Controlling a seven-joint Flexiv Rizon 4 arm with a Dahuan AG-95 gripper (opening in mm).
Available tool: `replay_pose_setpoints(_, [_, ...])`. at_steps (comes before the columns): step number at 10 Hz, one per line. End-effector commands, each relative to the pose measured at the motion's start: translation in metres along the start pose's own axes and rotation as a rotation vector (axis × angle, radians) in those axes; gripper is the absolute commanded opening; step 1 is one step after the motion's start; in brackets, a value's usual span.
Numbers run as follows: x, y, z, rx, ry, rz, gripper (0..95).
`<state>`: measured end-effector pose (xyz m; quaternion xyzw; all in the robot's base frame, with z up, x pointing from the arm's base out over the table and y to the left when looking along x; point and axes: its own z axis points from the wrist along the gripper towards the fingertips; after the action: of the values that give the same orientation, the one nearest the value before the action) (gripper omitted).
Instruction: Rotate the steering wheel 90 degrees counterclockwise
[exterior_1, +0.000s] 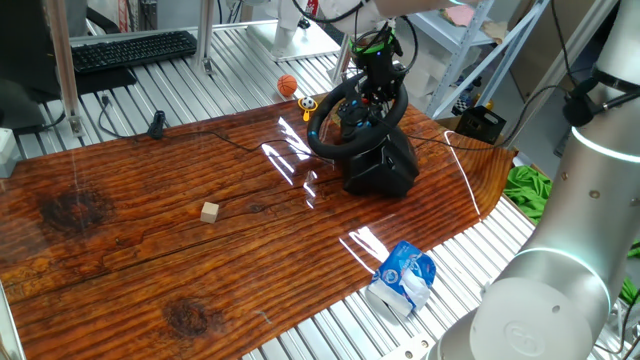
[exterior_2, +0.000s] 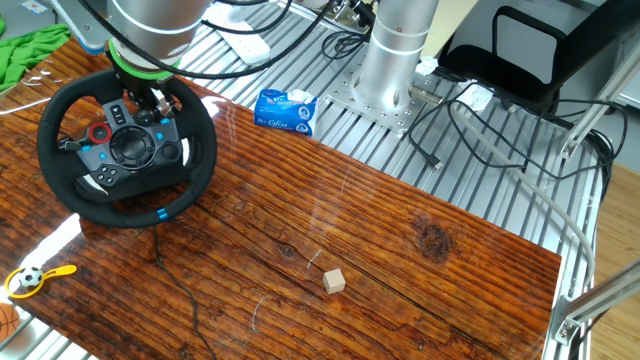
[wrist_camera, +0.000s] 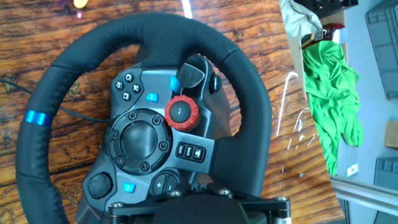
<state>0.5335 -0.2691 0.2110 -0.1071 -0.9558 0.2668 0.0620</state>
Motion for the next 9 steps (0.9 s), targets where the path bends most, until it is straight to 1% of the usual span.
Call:
replay_pose_setpoints(1, [0.0003,-0.0013,0.0005,0.071,0.009,-0.005,0.0])
replay_pose_setpoints(5, [-0.0004,-0.0015,0.0005,0.094,0.028,0.025,0.0])
replay_pose_setpoints(9, [-0.0006,-0.0016,0.0005,0.124,0.029,0.041,0.0])
